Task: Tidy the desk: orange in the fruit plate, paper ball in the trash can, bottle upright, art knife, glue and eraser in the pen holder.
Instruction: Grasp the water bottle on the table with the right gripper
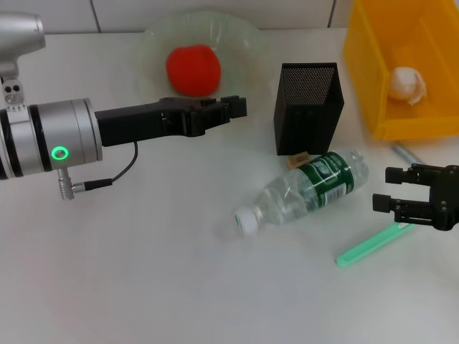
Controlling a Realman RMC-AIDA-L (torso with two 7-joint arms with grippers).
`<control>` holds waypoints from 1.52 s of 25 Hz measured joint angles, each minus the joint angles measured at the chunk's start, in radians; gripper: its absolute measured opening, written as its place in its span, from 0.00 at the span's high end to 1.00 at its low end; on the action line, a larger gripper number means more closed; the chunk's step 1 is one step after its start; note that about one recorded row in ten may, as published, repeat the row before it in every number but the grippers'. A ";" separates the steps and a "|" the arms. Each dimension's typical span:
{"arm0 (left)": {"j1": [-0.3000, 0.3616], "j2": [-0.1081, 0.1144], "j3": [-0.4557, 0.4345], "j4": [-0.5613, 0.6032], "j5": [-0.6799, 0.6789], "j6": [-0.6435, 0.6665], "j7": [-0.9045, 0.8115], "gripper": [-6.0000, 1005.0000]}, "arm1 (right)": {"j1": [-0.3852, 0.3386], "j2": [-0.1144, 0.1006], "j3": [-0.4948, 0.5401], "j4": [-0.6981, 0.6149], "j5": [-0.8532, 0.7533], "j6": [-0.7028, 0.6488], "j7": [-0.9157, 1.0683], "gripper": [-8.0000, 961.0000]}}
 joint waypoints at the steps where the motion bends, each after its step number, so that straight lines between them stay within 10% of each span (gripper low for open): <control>1: 0.000 0.000 0.000 -0.002 0.000 0.001 0.001 0.73 | 0.000 0.000 0.000 0.000 0.000 -0.003 0.001 0.26; 12: 0.002 0.006 -0.065 -0.073 -0.003 0.071 0.081 1.00 | -0.002 0.003 -0.005 -0.001 0.000 -0.016 0.002 0.26; 38: 0.029 0.015 -0.236 -0.125 0.002 0.272 0.169 0.98 | 0.023 0.028 -0.028 -0.003 -0.193 -0.100 0.023 0.26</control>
